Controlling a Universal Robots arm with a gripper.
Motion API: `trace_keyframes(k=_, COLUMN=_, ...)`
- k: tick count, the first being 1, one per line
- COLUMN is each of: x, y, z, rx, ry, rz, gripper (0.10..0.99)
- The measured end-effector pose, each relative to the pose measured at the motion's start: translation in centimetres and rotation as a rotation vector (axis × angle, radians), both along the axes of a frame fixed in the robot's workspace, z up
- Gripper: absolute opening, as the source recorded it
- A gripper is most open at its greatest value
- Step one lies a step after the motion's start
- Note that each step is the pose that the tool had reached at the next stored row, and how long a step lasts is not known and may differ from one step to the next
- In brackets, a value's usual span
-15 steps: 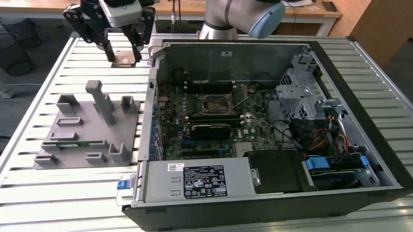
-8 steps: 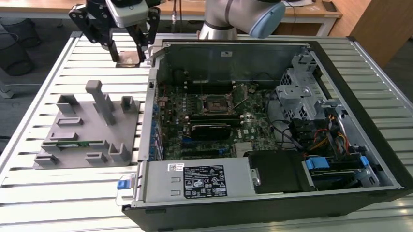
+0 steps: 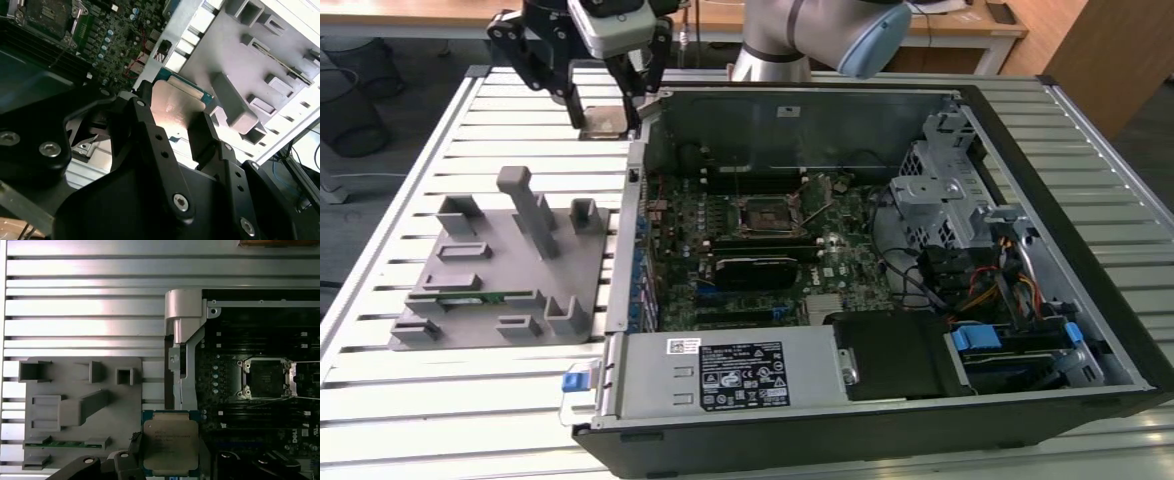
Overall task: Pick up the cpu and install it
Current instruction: 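Pick up the cpu and move it towards the insertion slot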
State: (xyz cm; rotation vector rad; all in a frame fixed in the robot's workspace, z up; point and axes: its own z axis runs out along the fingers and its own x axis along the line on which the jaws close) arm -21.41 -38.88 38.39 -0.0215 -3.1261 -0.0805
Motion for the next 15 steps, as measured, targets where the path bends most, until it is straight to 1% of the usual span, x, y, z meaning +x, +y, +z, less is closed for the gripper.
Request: trace_keyframes(k=15, x=1.87, y=0.00, z=-0.01, rx=0.000, ry=0.0000, rz=0.000, gripper=0.533)
